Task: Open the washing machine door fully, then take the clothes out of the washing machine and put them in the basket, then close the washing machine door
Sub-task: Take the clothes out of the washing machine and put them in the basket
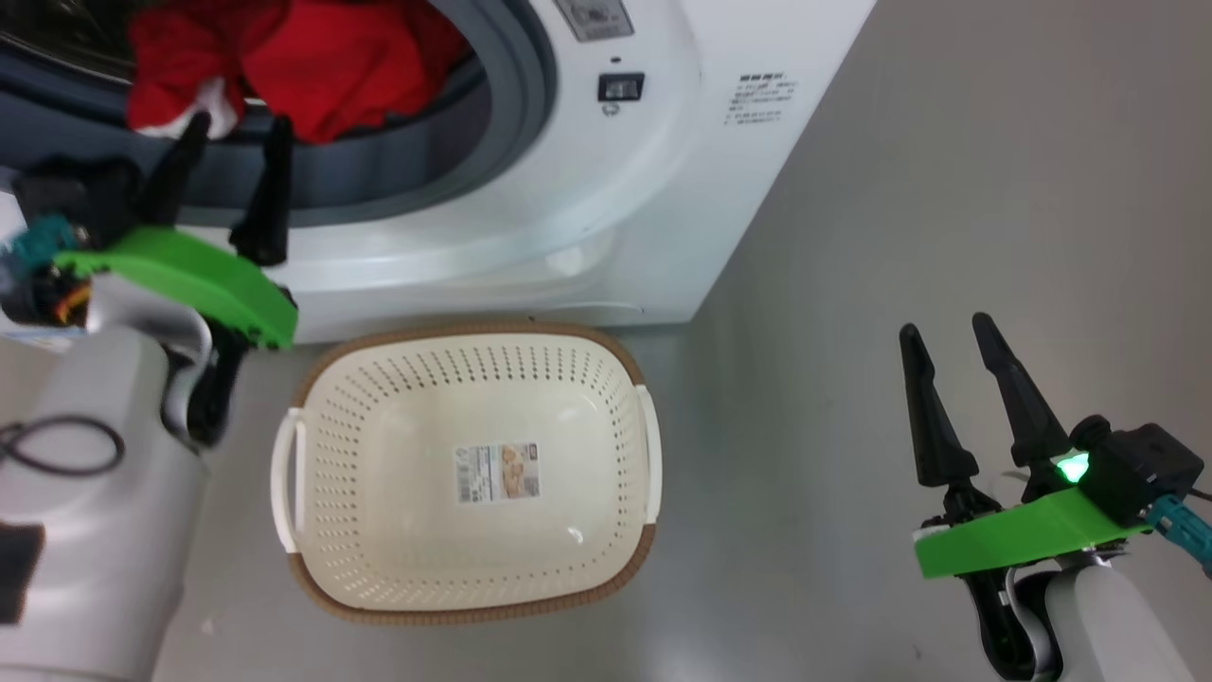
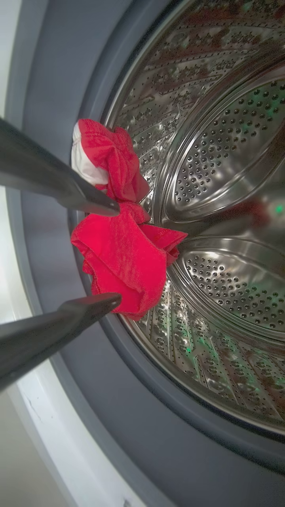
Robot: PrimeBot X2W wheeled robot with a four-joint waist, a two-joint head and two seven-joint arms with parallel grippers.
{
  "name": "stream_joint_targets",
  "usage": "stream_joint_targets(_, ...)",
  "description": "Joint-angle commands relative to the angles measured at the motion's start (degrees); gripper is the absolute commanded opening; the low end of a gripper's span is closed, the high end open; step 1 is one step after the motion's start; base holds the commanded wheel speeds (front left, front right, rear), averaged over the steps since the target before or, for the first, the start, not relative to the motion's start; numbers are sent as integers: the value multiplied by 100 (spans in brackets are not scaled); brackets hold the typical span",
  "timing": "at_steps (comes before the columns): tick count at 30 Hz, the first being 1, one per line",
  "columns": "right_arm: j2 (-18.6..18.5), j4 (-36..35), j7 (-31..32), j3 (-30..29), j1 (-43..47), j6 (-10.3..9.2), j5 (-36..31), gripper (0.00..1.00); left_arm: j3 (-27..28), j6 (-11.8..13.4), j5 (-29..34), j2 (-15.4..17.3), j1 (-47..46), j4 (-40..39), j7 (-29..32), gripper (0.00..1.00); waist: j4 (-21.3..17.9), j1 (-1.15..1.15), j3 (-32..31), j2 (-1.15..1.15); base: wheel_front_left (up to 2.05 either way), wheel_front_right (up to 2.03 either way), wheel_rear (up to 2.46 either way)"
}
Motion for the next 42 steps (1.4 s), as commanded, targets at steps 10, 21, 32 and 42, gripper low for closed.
stream_joint_targets(10, -25, -255, -37, 308, -410, 36, 70, 100, -427, 4, -392, 475, -1543, 1340, 255, 100, -360, 0, 929, 0, 0, 0, 0)
stream_joint_targets(21, -25, -308, -37, 565, -617, 36, 117, 100, -934, 4, -708, 691, -2274, 2016, 293, 100, -516, 0, 1205, 0, 0, 0, 0)
stream_joint_targets(32, -25, -314, -37, 611, -652, 36, 193, 100, -1441, 4, -1038, 746, -2433, 2086, 58, 0, -559, 0, 1200, 0, 0, 0, 0)
stream_joint_targets(42, -25, -279, -37, 532, -635, 36, 143, 100, -1705, 4, -1440, 633, -2192, 1883, -213, 0, -393, 0, 1011, 0, 0, 0, 0)
